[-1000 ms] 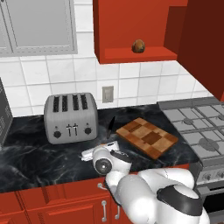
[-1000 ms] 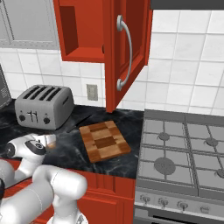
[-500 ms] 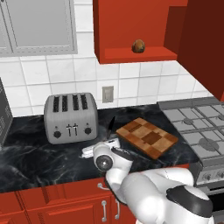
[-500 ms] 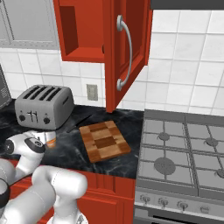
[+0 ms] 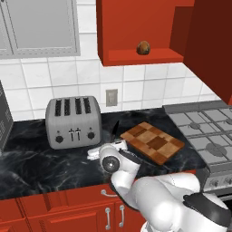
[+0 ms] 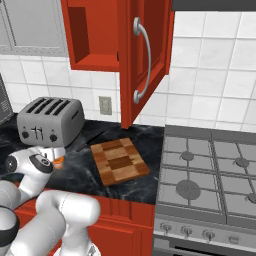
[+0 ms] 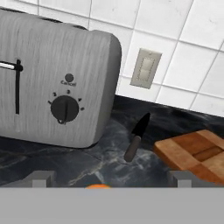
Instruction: Pick the bread, place it on the cutting board, pick the jam, place it on the counter, and close the cabinet.
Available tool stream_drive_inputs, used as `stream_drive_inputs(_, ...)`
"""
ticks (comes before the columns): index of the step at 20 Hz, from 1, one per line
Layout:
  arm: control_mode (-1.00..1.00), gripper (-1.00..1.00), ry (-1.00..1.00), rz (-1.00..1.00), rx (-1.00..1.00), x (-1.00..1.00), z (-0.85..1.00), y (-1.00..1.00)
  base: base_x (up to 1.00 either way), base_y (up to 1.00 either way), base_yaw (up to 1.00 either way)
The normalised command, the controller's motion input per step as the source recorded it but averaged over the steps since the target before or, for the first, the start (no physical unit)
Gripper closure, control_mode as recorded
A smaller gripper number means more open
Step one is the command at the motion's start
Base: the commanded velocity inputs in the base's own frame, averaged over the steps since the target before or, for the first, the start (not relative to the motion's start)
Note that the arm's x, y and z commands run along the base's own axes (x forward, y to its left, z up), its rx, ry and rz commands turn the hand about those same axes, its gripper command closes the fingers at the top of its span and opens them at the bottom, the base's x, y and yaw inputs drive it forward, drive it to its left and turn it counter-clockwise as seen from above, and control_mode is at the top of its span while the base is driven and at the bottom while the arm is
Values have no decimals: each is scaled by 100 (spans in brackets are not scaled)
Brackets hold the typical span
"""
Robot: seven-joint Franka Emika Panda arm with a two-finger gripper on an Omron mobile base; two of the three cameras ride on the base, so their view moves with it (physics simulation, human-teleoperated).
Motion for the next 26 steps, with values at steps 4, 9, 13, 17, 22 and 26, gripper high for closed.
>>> stream_drive_inputs(4, -100, -100, 0, 2, 0, -1, 12, -21, 0, 0, 0)
stream_drive_inputs(9, -100, -100, 0, 2, 0, 0, 12, -18, 0, 0, 0)
stream_drive_inputs(13, -100, -100, 1, 3, 0, 0, 9, -19, 0, 0, 0)
stream_drive_inputs(17, -100, -100, 1, 4, 0, 0, 9, -20, 0, 0, 0)
stream_drive_inputs(22, -100, -100, 0, 4, 0, 0, 9, -19, 0, 0, 0)
stream_drive_inputs(26, -100, -100, 0, 4, 0, -1, 12, -21, 0, 0, 0)
